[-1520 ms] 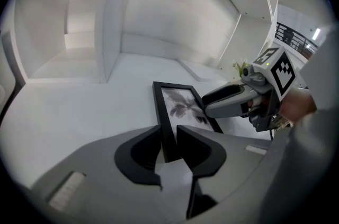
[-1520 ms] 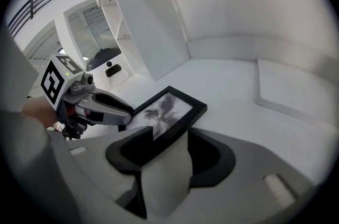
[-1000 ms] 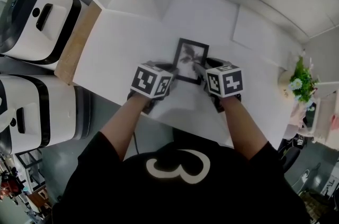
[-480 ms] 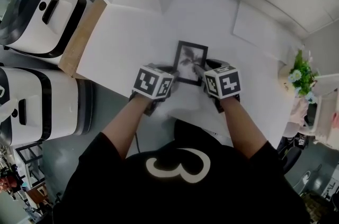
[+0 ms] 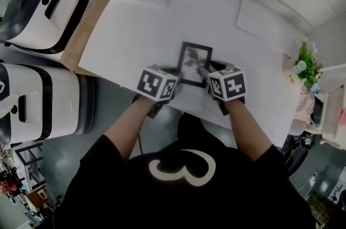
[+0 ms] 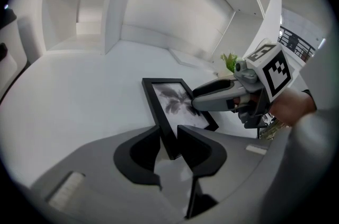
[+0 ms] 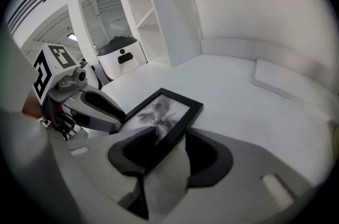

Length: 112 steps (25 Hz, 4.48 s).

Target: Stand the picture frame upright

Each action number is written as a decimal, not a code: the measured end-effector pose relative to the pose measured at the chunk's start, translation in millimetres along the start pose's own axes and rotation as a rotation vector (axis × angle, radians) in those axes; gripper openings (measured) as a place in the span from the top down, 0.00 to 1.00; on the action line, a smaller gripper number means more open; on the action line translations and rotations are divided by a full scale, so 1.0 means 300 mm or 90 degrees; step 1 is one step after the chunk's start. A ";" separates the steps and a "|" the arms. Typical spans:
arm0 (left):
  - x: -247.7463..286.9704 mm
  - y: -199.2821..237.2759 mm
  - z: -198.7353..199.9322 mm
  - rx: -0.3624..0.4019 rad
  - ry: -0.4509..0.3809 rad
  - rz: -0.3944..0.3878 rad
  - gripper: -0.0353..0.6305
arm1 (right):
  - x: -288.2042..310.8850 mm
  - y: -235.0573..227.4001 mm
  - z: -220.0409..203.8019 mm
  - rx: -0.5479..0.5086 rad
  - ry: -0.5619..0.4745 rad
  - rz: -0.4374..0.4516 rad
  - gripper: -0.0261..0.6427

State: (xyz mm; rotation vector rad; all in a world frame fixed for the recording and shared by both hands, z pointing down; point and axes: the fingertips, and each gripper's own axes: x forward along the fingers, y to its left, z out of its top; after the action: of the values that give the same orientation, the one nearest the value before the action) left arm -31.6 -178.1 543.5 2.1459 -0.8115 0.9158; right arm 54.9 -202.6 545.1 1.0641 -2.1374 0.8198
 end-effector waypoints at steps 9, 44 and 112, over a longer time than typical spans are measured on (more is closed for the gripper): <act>-0.020 -0.071 -0.072 0.005 0.000 -0.006 0.79 | -0.054 0.037 -0.082 0.001 0.001 -0.006 0.70; -0.175 -0.278 -0.414 -0.031 -0.010 -0.032 0.79 | -0.218 0.292 -0.370 -0.021 0.000 -0.001 0.71; -0.277 -0.177 -0.216 -0.104 -0.077 -0.138 0.79 | -0.298 0.375 -0.211 0.105 -0.032 0.159 0.83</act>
State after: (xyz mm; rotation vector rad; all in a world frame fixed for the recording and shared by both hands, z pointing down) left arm -63.1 -74.6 496.4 2.1105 -0.6713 0.5933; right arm 20.2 -59.6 489.9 0.9163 -2.3093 1.1117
